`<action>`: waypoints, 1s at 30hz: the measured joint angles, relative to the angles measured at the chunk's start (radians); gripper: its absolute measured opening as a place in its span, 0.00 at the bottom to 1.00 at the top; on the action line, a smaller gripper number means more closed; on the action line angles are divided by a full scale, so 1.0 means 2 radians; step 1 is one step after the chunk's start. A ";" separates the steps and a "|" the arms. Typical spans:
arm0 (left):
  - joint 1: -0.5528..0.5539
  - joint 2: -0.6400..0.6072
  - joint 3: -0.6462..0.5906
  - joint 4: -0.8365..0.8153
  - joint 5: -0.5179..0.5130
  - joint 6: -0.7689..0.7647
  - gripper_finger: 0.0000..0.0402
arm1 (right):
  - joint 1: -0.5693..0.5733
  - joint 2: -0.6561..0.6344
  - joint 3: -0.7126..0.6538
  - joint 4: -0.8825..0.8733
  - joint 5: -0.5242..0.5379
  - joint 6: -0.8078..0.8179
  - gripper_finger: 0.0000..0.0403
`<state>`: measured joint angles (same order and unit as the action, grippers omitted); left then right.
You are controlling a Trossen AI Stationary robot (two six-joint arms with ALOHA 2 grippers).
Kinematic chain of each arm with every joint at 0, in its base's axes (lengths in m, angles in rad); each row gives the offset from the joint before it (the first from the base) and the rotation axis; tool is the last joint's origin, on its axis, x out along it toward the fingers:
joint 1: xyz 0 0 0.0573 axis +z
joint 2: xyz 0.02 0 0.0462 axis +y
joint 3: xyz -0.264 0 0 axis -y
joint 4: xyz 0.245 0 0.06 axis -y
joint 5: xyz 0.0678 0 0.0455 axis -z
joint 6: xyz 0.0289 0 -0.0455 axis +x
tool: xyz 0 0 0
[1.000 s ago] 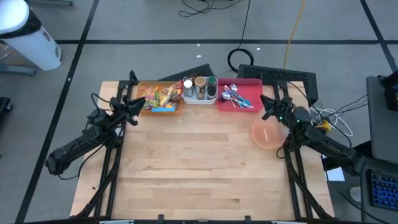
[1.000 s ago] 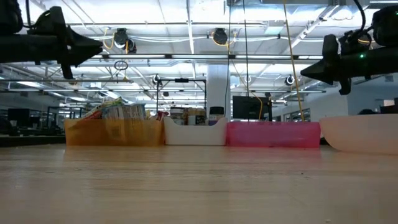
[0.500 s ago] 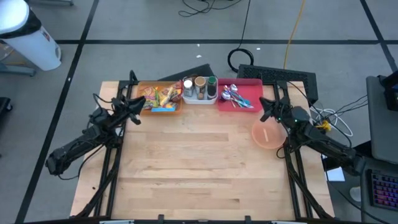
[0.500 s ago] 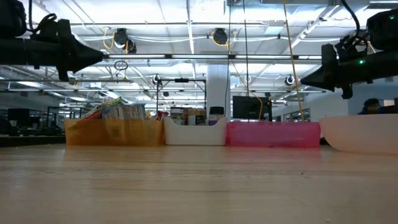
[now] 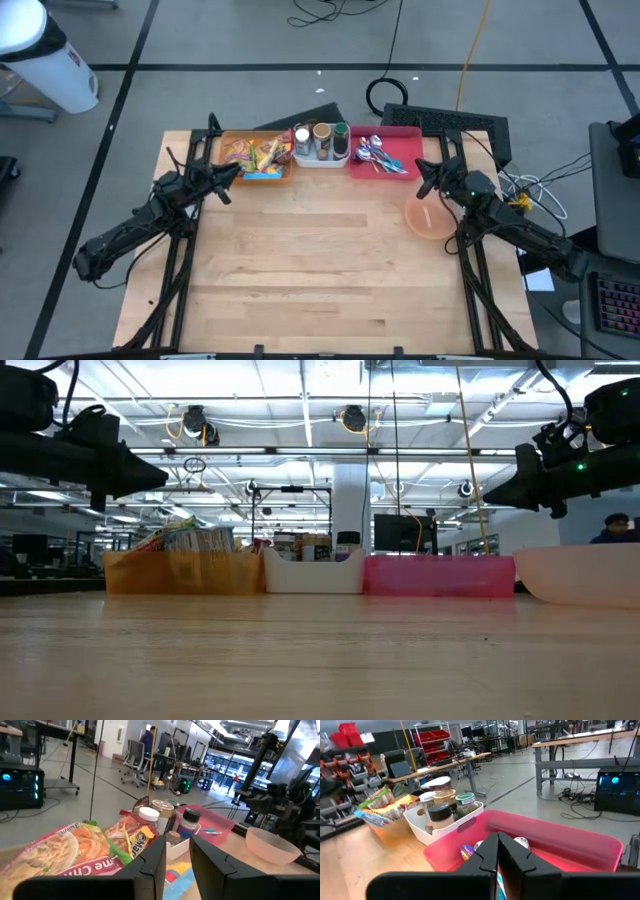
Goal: Pick & Place Food Item
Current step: Return to Home Position
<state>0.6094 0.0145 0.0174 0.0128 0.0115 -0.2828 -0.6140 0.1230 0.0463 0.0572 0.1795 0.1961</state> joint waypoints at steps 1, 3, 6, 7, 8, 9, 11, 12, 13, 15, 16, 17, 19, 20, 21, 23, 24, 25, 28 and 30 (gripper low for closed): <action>0.000 0.000 0.000 0.000 -0.001 -0.001 0.22 | 0.000 0.000 0.000 -0.001 0.000 -0.003 0.01; 0.000 0.000 0.000 0.000 -0.001 -0.002 0.22 | 0.000 0.000 0.000 -0.002 0.000 -0.002 0.01; 0.000 0.000 0.000 0.000 -0.001 -0.004 0.22 | 0.000 0.000 0.000 -0.001 0.000 -0.001 0.01; 0.000 0.000 0.000 0.000 -0.002 -0.004 0.22 | 0.000 0.000 0.000 -0.001 0.000 -0.001 0.01; 0.000 0.000 0.000 0.000 -0.002 -0.004 0.22 | 0.000 0.000 0.000 -0.001 0.000 -0.001 0.01; 0.000 0.000 0.000 0.000 -0.002 -0.004 0.22 | 0.000 0.000 0.000 -0.001 0.000 -0.001 0.01; 0.000 0.000 0.000 0.000 -0.001 -0.005 0.22 | 0.000 0.000 0.000 0.002 0.000 0.000 0.01; 0.000 0.000 0.000 0.000 -0.001 -0.008 0.22 | 0.000 0.000 0.000 0.003 0.000 0.000 0.01; 0.000 0.000 0.000 0.000 -0.002 -0.008 0.22 | 0.000 0.000 0.000 0.004 0.001 0.000 0.01; 0.000 0.000 0.000 0.000 -0.002 -0.007 0.22 | 0.000 0.000 0.000 0.011 0.001 0.000 0.01; 0.000 0.000 0.000 0.000 -0.002 -0.005 0.22 | 0.000 0.000 0.000 0.014 0.001 0.000 0.01; 0.000 0.000 0.000 0.000 -0.001 -0.005 0.22 | 0.000 0.000 0.000 0.016 0.002 0.000 0.01; 0.000 0.000 0.000 0.000 -0.002 -0.006 0.22 | 0.000 0.000 0.000 0.019 0.002 0.000 0.01; 0.000 0.000 0.000 0.000 -0.002 -0.005 0.22 | 0.000 0.000 0.000 0.019 0.002 0.000 0.01; 0.000 0.000 0.000 0.000 -0.002 -0.005 0.22 | 0.000 0.000 0.000 0.018 0.002 0.000 0.01; 0.000 0.000 0.000 0.000 -0.002 -0.005 0.22 | 0.000 0.000 0.000 0.019 0.002 0.000 0.01; 0.000 0.000 0.000 0.000 -0.002 -0.005 0.22 | 0.000 0.000 0.000 0.019 0.002 0.000 0.01; 0.000 0.000 0.000 0.000 -0.002 -0.005 0.22 | 0.000 0.000 0.000 0.019 0.002 0.000 0.01; 0.000 0.000 0.000 0.000 -0.002 -0.005 0.22 | 0.000 0.000 0.000 0.020 0.002 0.000 0.01; 0.000 0.000 0.000 0.000 -0.002 -0.005 0.22 | 0.000 0.000 0.000 0.020 0.002 0.000 0.01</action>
<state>0.6094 0.0135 0.0174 0.0123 0.0082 -0.2924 -0.6140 0.1226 0.0456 0.0982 0.1825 0.1960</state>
